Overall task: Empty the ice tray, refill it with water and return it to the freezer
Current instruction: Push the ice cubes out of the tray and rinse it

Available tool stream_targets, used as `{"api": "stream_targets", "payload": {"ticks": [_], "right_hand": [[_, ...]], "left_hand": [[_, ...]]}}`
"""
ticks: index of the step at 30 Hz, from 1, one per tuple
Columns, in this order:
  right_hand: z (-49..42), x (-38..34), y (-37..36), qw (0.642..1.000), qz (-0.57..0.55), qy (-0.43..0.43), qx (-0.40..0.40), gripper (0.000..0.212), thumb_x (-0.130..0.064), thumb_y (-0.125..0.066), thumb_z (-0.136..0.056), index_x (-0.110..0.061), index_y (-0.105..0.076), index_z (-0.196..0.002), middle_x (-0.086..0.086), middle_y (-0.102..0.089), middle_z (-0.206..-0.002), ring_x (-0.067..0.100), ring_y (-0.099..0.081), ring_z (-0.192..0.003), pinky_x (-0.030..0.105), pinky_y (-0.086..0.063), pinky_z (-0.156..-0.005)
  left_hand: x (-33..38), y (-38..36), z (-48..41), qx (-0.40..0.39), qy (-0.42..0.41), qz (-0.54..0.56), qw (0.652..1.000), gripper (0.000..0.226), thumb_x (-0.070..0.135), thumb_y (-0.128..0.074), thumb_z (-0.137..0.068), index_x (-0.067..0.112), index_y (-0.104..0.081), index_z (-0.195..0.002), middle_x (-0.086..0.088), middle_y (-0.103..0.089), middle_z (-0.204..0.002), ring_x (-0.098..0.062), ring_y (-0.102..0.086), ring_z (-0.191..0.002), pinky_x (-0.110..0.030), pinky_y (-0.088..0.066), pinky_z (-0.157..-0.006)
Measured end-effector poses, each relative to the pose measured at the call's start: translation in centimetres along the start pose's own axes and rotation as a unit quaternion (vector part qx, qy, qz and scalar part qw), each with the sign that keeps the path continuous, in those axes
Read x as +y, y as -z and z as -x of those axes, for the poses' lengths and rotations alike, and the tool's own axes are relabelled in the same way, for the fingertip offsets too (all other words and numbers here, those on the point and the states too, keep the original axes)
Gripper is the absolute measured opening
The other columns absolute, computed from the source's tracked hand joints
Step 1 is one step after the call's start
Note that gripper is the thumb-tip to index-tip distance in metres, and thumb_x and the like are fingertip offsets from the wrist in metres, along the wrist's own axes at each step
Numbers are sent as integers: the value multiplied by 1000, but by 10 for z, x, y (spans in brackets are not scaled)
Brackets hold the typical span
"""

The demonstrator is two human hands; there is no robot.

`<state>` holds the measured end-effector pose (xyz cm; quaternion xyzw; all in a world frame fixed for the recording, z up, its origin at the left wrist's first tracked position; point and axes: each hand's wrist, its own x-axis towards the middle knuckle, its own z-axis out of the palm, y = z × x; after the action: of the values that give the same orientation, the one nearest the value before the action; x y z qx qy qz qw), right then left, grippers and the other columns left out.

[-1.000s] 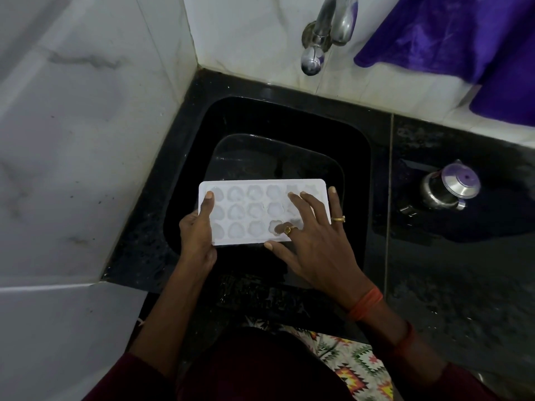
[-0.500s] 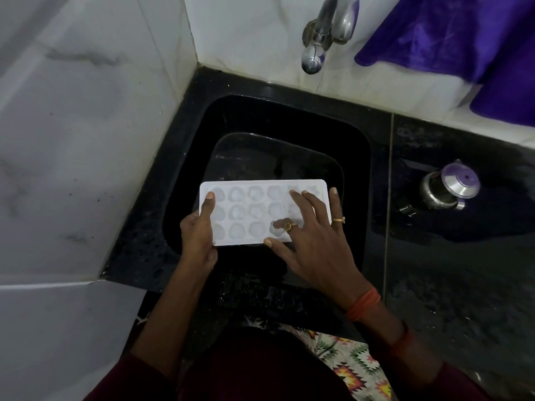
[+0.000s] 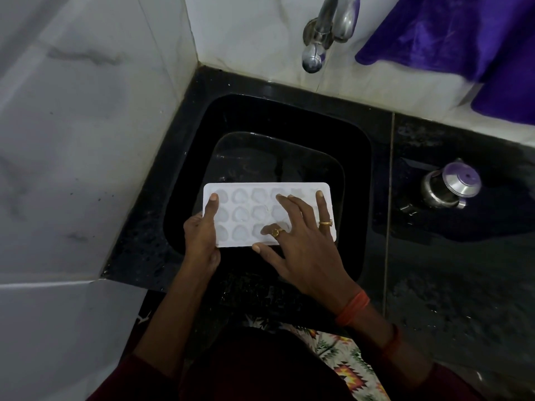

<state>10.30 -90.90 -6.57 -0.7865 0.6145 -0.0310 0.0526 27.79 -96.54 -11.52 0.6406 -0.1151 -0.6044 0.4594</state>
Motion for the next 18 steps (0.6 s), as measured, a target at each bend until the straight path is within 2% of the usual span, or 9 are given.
{"api": "stream_targets", "payload": {"ticks": [5, 12, 18], "right_hand": [[-1, -3, -3, 1000, 21, 9, -11, 56, -68, -37, -97, -28, -74, -113, 14, -41, -155, 28, -33, -147, 57, 0, -124], [-2, -6, -3, 998, 37, 9, -43, 63, -70, -29, -98, -29, -71, -120, 15, -36, -159, 29, -29, -149, 58, 0, -124], [-3, -6, -1, 999, 37, 14, -21, 62, -69, -32, -98, -26, -73, -116, 14, -39, -157, 29, -32, -148, 59, -2, -124]], "left_hand": [[1, -1, 1, -6, -4, 2, 1000, 27, 36, -71, -93, 10, -73, -87, -3, -79, -77, -20, -77, -67, -29, -57, -49], [1, -1, 1, -7, -3, 0, 1000, 28, 37, -70, -93, 10, -73, -87, -5, -79, -80, -21, -77, -70, -30, -58, -51], [4, -2, 1, -3, -5, -1, 1000, 27, 37, -70, -93, 10, -73, -87, -3, -79, -78, -20, -77, -69, -29, -58, -50]]}}
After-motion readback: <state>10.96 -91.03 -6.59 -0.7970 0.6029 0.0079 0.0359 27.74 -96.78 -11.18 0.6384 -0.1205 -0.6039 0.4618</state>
